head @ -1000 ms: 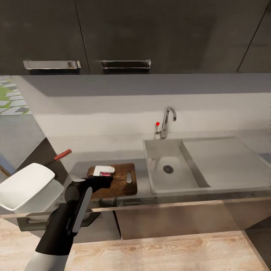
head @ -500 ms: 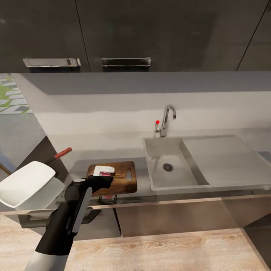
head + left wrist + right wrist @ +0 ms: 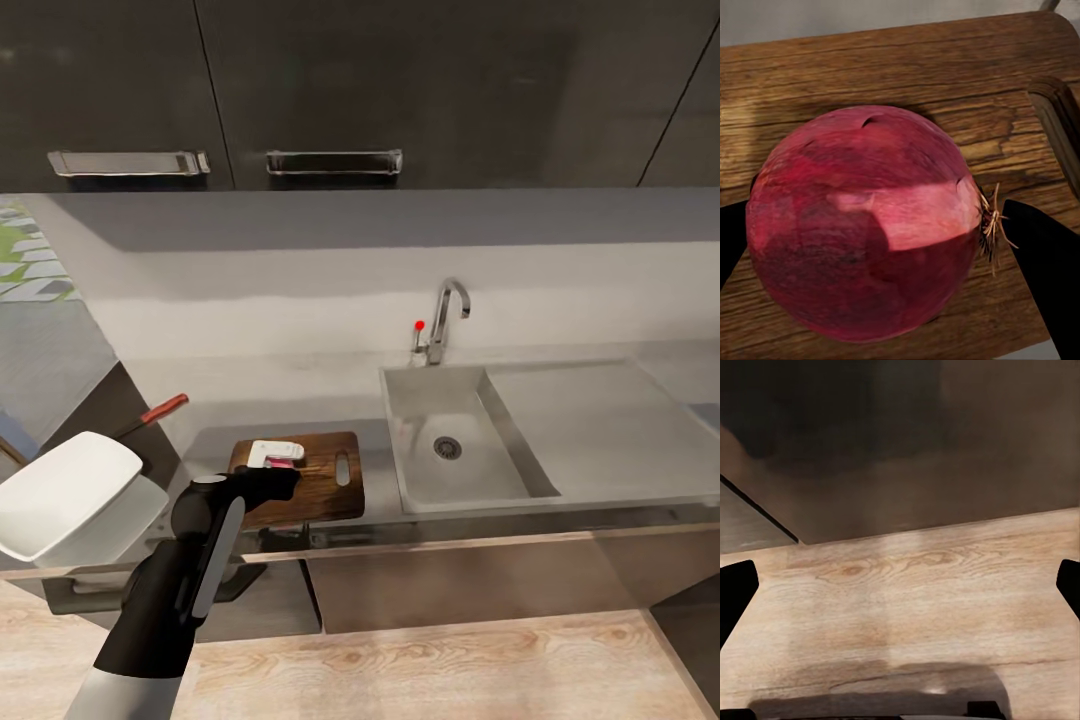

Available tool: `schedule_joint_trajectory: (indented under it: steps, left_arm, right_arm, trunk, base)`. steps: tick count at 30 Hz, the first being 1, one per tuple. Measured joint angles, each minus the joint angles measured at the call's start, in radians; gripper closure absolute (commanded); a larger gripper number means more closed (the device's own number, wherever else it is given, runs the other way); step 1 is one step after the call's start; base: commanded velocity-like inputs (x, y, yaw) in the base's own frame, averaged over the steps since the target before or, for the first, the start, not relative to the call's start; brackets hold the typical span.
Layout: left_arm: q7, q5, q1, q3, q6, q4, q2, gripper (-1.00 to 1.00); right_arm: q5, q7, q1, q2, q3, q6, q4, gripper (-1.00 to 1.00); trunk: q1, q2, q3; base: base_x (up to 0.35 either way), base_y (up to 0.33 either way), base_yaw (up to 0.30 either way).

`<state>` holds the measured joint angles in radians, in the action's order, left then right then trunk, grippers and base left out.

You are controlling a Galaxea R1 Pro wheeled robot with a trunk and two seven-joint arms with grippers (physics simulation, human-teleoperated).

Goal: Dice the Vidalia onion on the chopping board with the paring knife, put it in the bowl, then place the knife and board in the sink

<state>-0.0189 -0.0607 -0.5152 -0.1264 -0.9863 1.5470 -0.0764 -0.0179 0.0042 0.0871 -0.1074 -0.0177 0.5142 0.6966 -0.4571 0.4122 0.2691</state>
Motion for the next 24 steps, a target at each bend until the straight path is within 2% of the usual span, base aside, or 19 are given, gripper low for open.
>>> schedule_joint_trajectory:
  steps: [18,24]
  left_arm:
    - [0.0,-0.001,0.001,-0.001,0.0,0.0,0.0,1.0]
    - [0.0,0.0,0.0,-0.001,0.0,0.0,0.0,1.0]
  right_arm:
    - [0.0,0.0,0.0,0.0,0.0,0.0,0.0,-1.0]
    - [0.0,0.0,0.0,0.0,0.0,0.0,0.0,-1.0]
  trunk:
    - [0.0,0.0,0.013]
    - [0.0,0.0,0.013]
  base:
    - [0.0,0.0,0.0]
    - [0.106,0.0,0.0]
